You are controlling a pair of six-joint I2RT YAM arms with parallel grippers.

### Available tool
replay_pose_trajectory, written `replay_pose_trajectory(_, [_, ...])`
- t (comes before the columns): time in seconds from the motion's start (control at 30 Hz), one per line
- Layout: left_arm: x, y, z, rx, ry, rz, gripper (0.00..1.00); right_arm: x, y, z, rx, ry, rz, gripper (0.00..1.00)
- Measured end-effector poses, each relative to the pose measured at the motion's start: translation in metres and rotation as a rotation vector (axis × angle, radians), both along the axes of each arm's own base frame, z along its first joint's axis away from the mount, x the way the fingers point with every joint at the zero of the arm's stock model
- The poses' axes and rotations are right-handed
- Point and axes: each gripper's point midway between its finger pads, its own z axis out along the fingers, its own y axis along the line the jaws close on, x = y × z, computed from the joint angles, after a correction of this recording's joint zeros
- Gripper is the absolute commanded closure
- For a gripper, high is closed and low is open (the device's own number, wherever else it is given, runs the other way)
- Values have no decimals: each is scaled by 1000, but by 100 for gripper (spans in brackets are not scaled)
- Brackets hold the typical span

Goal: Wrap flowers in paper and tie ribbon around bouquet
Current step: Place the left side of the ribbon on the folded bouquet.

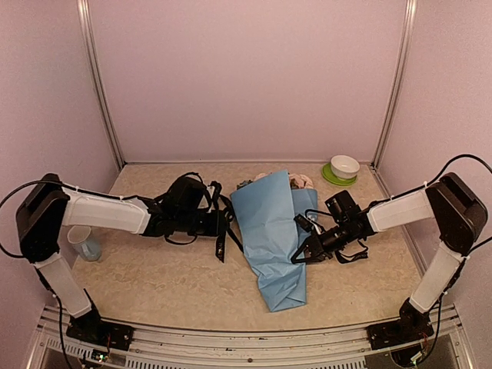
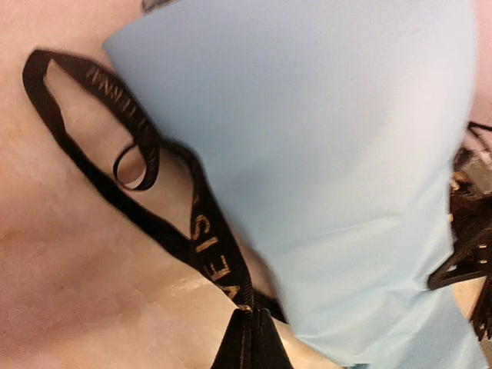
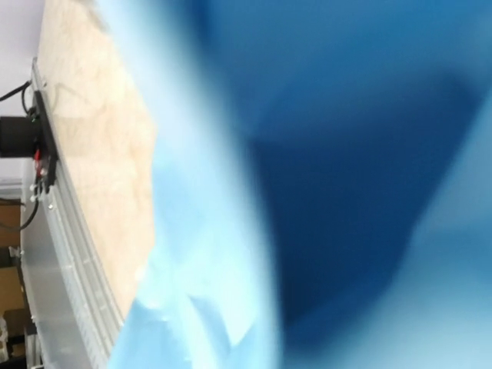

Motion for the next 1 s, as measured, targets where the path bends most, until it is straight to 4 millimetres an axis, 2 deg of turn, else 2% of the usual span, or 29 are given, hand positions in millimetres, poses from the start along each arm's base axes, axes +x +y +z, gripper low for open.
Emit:
replay_pose_trajectory(0.1, [-9,-16,55,-35,-101,-43,100,1,-1,-8,-8,5,-18,100])
replay_pose_trajectory(0.17, [-15,-43,88,-82,-158,-111,100,3,-2,-14,-21,6,-34,100])
replay_pose_trajectory(0.23, [-20,-76,111,-129,-193,-186,100,4,-4,-18,-35,3,-49,100])
replay_pose_trajectory(0.3, [-20,-105,117,-156,-202,-247,100,5,-5,-20,-45,-3,-61,100])
replay_pose_trajectory(0.4, [-11,-147,101,-177,-178,-315,100,7,-8,-24,-63,-9,-77,100])
replay_pose_trajectory(0.47, [-4,-169,74,-175,-137,-349,100,9,-9,-25,-73,-12,-89,100])
replay_pose_trajectory(0.53, [0,-182,45,-158,-94,-370,100,9,-10,-26,-78,-9,-104,100])
replay_pose_trajectory(0.63, [-1,-189,4,-130,-20,-383,100,7,-13,-27,-77,-6,-129,100])
replay_pose_trajectory(0.73, [-7,-189,-20,-117,36,-393,100,6,-14,-25,-71,1,-151,97])
replay_pose_trajectory(0.8, [-9,-190,-26,-119,51,-394,100,7,-14,-25,-71,6,-164,94])
replay_pose_trajectory(1.0, [-8,-194,-38,-125,65,-397,100,12,-17,-23,-90,0,-200,70])
